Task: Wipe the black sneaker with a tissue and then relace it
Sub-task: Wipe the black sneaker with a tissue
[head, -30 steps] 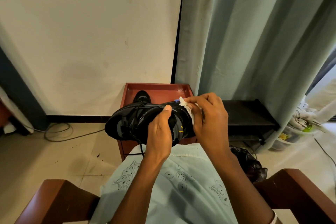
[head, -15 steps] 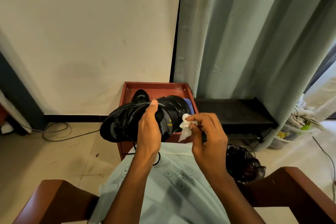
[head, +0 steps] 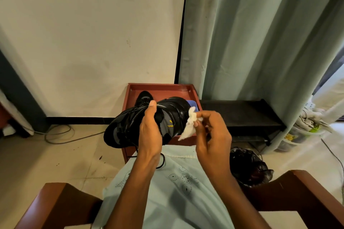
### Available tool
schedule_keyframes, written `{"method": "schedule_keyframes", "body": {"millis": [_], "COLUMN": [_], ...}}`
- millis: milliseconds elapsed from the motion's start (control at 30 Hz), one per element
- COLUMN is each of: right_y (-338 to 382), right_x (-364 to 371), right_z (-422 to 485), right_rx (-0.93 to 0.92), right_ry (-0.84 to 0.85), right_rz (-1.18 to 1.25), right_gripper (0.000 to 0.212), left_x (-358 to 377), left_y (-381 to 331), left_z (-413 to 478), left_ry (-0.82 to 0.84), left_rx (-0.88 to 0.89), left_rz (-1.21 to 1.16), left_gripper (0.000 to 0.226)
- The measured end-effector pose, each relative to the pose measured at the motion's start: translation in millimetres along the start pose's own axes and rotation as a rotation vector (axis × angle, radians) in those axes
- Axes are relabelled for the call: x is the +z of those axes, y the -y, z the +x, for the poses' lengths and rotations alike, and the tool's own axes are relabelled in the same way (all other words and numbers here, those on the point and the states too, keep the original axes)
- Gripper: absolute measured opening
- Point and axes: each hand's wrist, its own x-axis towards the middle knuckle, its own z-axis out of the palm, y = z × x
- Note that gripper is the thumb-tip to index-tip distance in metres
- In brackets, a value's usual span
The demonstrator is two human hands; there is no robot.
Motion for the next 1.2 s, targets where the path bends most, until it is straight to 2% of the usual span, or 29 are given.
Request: {"method": "schedule_keyframes", "body": {"millis": [100, 200, 300, 433, 533, 633, 800, 900, 1000, 1100, 1200], "right_y": [-3, 3, 9, 14, 22, 32, 45, 55, 63, 65, 61], "right_x": [4, 6, 6, 8, 10, 15, 16, 13, 11, 7, 3], "right_z": [-16, -5, 15, 30, 29, 17, 9, 27, 49, 58, 47], "right_rx": [0.053, 0.019, 0.014, -0.003, -0.100, -0.204, -0.168, -0.157, -0.139, -0.158, -0.196], "right_ry": [-0.030, -0.077, -0.097, -0.108, -0.154, -0.131, -0.087, -0.072, -0.008, 0.040, -0.036], "right_rz": [0.007, 0.014, 0.040, 0.022, -0.099, -0.147, -0.019, -0.007, -0.126, -0.196, -0.163], "right_gripper": [0.013, 0.014, 0.012, 0.010, 0.011, 0.011, 0.013, 0.012, 0.013, 0.014, 0.012], "left_x": [-1, 0, -2, -6, -6, -3, 0, 9, 18, 21, 20], "left_y": [-1, -7, -14, -21, -23, -26, -27, -25, -25, -26, -26], "left_z": [-1, -3, -2, 5, 7, 6, 6, -1, -8, -6, -4], "left_ry": [0.036, 0.142, 0.277, 0.366, 0.407, 0.451, 0.401, 0.383, 0.347, 0.344, 0.376], "left_rx": [-0.055, -0.074, -0.040, -0.006, 0.007, 0.042, 0.066, 0.134, 0.183, 0.194, 0.169], "left_rz": [-0.015, -0.034, -0.019, 0.047, 0.026, -0.017, -0.026, 0.038, 0.067, 0.033, 0.025], "left_gripper": [0.082, 0.081, 0.091, 0.108, 0.106, 0.094, 0.098, 0.080, 0.064, 0.071, 0.080]}}
